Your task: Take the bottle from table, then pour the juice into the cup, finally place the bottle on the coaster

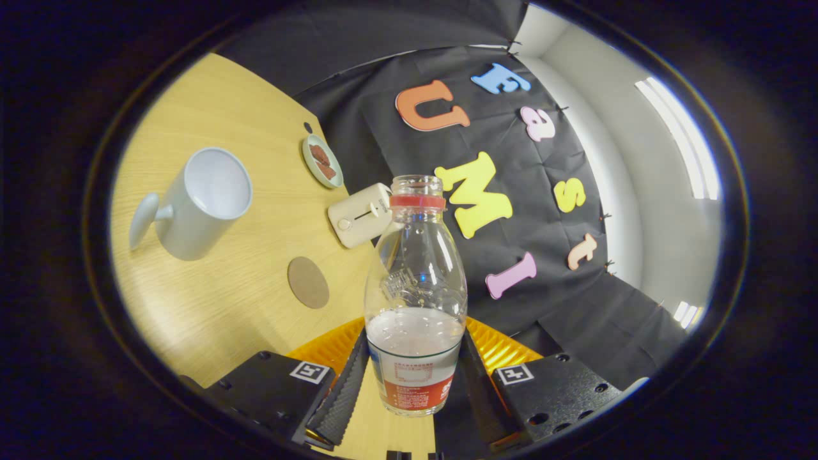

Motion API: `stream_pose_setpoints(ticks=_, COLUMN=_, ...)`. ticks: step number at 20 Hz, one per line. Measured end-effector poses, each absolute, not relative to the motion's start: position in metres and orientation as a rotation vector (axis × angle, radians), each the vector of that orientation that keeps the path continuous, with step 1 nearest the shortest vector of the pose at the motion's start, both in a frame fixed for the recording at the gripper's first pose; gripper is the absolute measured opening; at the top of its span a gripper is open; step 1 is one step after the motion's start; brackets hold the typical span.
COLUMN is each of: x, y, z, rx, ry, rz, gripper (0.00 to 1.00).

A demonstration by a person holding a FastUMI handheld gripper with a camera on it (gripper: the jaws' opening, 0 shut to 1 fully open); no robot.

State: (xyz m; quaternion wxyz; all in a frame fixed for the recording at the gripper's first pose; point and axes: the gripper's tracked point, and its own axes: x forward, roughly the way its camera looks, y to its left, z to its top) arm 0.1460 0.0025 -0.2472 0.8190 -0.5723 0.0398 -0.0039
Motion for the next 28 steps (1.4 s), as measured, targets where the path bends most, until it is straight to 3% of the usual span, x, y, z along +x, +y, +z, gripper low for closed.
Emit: stream_pose_setpoints(ticks=28, x=0.134, y=0.038, z=-0.24, rx=-1.764, ry=-0.104, rz=-0.045, gripper=0.8)
